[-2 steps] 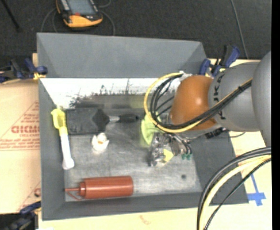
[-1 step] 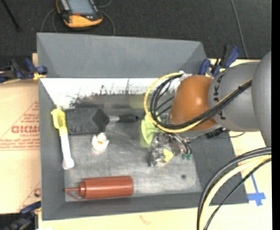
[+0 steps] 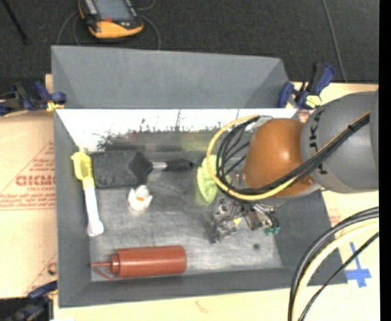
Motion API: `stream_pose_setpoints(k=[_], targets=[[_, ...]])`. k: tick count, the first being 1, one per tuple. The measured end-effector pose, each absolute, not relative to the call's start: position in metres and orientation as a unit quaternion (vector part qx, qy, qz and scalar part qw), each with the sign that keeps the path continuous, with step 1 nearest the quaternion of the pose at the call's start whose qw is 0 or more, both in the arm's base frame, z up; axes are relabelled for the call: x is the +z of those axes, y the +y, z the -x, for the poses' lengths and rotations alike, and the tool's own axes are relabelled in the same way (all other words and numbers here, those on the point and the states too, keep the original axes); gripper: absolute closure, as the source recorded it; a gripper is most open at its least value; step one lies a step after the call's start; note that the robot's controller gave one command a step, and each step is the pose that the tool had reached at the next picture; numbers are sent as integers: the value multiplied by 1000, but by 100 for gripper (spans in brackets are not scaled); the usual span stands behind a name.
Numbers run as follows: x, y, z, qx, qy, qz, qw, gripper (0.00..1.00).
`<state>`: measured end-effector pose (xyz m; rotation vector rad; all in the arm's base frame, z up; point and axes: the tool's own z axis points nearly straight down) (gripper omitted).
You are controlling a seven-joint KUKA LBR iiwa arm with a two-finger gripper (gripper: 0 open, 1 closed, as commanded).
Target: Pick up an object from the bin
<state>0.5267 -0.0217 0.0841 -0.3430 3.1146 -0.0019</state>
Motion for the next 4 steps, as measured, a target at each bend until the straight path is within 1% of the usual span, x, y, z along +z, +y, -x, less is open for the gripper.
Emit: stream_pose_setpoints(k=[1,2,3,4], targets=[[95,-28,-496,0,979,205,0,100],[94,-25,-496,-1,985,173,1,100],[88,-1,-494,1,988,152,0,100],[89,-6,-492,1,984,176,0,100]])
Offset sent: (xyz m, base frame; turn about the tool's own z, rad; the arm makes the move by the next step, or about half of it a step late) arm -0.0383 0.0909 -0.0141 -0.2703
